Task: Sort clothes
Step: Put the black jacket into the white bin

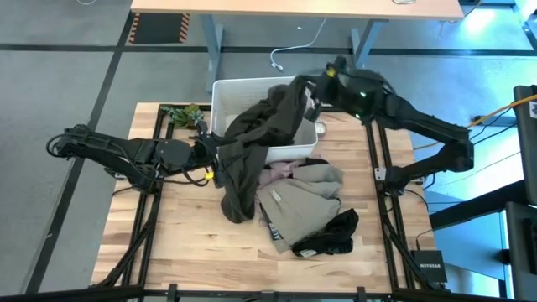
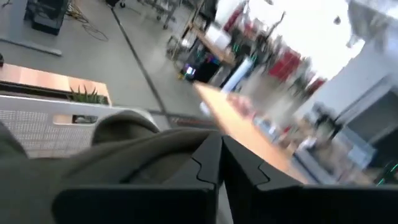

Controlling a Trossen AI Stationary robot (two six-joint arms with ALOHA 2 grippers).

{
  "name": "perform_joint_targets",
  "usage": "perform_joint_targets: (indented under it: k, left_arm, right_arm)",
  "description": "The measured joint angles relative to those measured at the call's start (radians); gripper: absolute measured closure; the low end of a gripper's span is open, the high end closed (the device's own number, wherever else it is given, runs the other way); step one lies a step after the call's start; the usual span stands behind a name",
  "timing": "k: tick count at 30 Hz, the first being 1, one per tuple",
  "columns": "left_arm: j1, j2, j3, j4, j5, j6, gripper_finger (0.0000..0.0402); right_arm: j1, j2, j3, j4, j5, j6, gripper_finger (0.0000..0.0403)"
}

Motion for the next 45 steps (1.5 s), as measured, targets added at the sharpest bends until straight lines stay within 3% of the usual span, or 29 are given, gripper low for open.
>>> perform_joint_targets:
  k: [4, 9, 13, 20, 23, 31, 37, 45]
  left_arm:
    - [0.0, 0.0, 0.0, 0.0, 0.0, 0.0, 0.0192]
    - [0.0, 0.0, 0.0, -0.002, 0.0, 0.0, 0.0192]
    - [0.0, 0.0, 0.0, -0.01, 0.0, -0.003, 0.0192]
    - [0.0, 0.0, -0.001, -0.011, 0.0, -0.01, 0.0192]
    - [0.0, 0.0, -0.001, -0.021, 0.0, -0.011, 0.0192]
    - [0.0, 0.0, -0.001, -0.038, 0.0, -0.007, 0.0192]
    - [0.0, 0.0, -0.001, -0.041, 0.0, 0.0, 0.0192]
    - [0.0, 0.0, -0.001, -0.046, 0.0, -0.006, 0.0192]
  right_arm:
    - [-0.068, 0.076, 0.0, -0.013, 0.006, 0.165, 0.0341]
    - [-0.061, 0.117, -0.001, -0.091, 0.093, 0.097, 0.0274]
    - [0.008, 0.105, 0.033, -0.196, 0.092, 0.06, 0.0224]
    - [0.19, 0.104, 0.002, -0.329, -0.225, 0.04, 0.0197]
    - [0.268, 0.133, -0.065, -0.311, -0.267, -0.048, 0.0196]
    - [0.421, 0.274, -0.223, -0.099, -0.048, -0.386, 0.0196]
    - [0.444, 0.413, -0.234, 0.051, 0.162, -0.648, 0.0196]
    - [0.429, 0.519, -0.235, 0.249, 0.263, -0.873, 0.0196]
